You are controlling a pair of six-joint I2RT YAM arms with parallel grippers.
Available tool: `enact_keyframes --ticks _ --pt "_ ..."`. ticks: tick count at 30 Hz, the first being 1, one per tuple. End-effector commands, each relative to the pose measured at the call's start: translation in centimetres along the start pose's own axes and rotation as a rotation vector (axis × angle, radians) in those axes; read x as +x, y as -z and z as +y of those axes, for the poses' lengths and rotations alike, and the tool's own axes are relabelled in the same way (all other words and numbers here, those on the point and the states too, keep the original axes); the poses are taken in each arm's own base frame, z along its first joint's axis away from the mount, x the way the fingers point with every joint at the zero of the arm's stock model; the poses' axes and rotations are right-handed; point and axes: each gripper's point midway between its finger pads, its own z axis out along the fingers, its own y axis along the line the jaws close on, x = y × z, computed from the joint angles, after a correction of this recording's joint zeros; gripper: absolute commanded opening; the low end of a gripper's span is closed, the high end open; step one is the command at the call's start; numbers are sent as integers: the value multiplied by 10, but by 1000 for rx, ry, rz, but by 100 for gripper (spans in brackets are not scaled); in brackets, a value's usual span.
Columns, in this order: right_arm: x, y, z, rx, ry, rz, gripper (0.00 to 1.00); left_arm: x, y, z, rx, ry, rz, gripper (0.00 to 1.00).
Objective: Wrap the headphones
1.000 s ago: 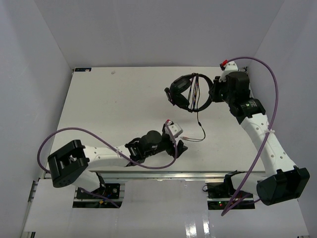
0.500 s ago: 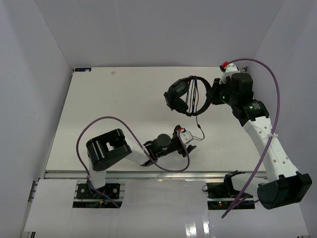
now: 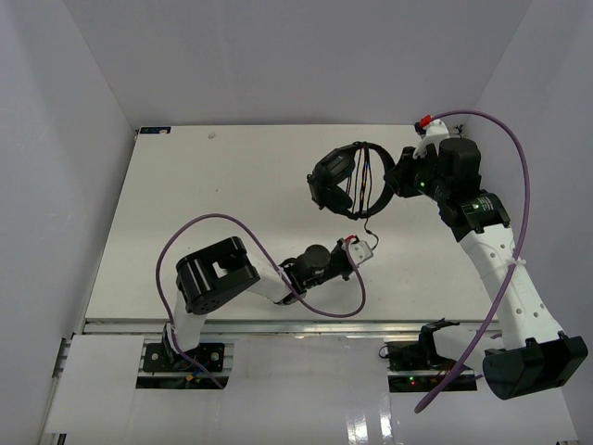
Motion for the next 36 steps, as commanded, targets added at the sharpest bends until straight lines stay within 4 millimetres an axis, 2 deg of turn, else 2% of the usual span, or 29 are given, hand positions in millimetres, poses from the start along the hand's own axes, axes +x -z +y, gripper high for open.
enact_keyframes --ticks 1,3,5,8,11,16,18,22,27,30,32,36 --pt "-27 11 14 -62 -18 -98 8 -8 -8 -12 85 -5 -19 8" --pt "-27 13 15 -66 -15 -101 8 -6 -7 -12 94 3 -12 1" --pt "-28 15 16 -72 -8 -103 8 -4 -4 -11 99 11 -6 0" --pt "-28 19 22 -115 29 -101 8 -1 13 -5 100 30 -3 0" --pt "-26 27 37 -214 109 -104 8 2 40 1 105 53 -8 0" --pt "-12 39 58 -382 235 -90 8 0 90 16 136 94 -46 0" --pt "-5 40 59 -406 291 -76 8 -1 102 16 178 99 -47 0" --pt "-1 31 42 -328 349 -57 8 -10 124 7 275 71 -53 0" --pt "3 19 28 -269 345 -22 8 -9 138 -3 373 16 -5 0" --pt "5 15 27 -274 340 -10 8 -5 142 2 384 -27 34 0" --pt "8 18 34 -324 359 -6 8 -8 142 10 370 -45 43 0" --pt "19 28 45 -420 474 4 8 -3 141 41 324 -43 76 0"
